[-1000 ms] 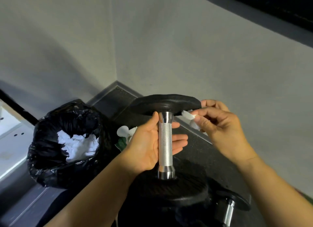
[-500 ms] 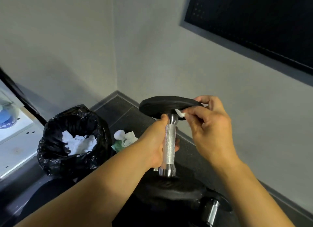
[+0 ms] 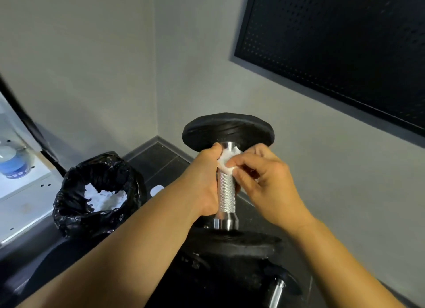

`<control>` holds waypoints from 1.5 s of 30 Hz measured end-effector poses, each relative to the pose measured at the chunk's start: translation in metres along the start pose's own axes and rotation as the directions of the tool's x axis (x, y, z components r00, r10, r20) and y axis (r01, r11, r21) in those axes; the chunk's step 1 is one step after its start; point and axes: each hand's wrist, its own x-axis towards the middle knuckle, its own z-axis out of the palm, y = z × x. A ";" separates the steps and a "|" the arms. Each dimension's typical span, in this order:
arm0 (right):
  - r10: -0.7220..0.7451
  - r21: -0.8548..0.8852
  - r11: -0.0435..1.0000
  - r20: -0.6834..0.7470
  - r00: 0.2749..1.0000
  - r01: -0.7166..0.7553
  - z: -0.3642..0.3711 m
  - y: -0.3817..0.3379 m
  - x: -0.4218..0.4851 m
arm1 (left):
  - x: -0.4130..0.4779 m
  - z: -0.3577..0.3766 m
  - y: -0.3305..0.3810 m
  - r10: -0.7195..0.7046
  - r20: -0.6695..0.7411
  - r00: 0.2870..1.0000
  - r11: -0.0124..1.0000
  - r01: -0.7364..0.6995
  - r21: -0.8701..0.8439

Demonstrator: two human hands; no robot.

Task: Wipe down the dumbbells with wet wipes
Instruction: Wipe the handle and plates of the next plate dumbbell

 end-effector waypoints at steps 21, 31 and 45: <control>0.050 0.164 0.978 0.422 0.905 -0.130 -0.017 -0.023 -0.030 | -0.023 0.011 0.003 0.097 0.009 0.995 0.985 -0.097 0.144; 0.252 0.518 0.840 -0.113 0.961 -0.160 -0.031 -0.011 -0.010 | -0.025 0.007 0.005 0.082 0.097 0.992 0.979 -0.099 0.176; 0.239 0.123 0.968 -0.207 0.949 -0.217 -0.043 -0.006 0.010 | -0.019 0.012 -0.005 -0.005 0.127 0.992 0.979 -0.021 0.203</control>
